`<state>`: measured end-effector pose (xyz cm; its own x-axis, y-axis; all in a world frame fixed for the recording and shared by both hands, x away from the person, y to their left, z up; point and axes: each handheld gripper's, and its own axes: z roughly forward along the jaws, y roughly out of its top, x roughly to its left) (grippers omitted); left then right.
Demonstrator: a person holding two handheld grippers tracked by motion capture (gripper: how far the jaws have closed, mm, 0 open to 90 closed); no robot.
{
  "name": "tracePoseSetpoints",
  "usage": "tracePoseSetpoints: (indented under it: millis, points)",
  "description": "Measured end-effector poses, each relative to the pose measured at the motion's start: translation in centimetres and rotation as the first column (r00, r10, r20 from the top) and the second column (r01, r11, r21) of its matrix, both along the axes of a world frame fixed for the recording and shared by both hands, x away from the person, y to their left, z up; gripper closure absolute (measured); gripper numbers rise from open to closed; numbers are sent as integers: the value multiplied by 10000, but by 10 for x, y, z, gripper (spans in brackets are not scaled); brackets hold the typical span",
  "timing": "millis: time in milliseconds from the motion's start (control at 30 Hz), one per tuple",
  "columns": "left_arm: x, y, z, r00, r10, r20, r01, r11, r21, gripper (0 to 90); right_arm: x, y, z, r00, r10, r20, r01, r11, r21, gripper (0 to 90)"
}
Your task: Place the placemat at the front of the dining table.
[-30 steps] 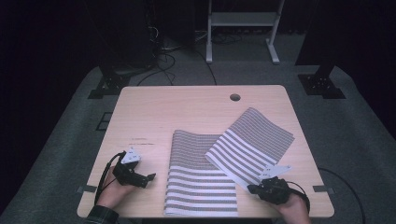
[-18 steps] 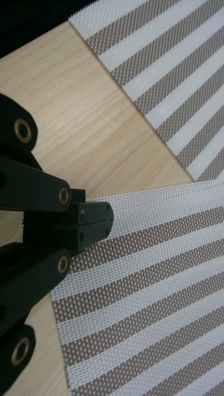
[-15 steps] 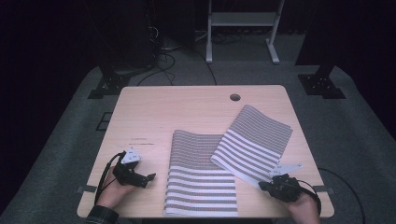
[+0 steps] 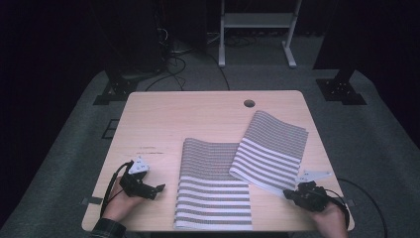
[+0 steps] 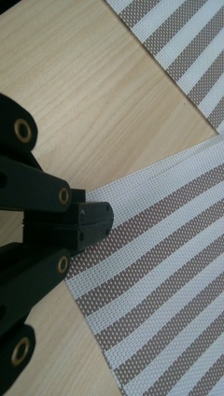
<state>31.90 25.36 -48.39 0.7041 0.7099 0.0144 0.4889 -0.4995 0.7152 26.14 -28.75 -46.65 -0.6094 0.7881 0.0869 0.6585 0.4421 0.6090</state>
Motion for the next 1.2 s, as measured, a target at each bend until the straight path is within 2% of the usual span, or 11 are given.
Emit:
tracePoseSetpoints:
  millis: [500, 733, 1200]
  points:
    - [0, 0, 0, 10000, 1, 0, -1, 10000, -2, 0, 6, -25, 0, 9960, -895, -20, 894, 9960, -52, 900]
    - [0, 0, 0, 10000, 1, -2, -1, 10000, -2, 0, 8, -31, 1, 9931, -1164, 106, 1167, 9928, -274, 900]
    - [0, 0, 0, 10000, 0, -1, 0, 10000, 1, 0, 15, -55, 1, 9779, -2065, 314, 2080, 9766, -555, 900]
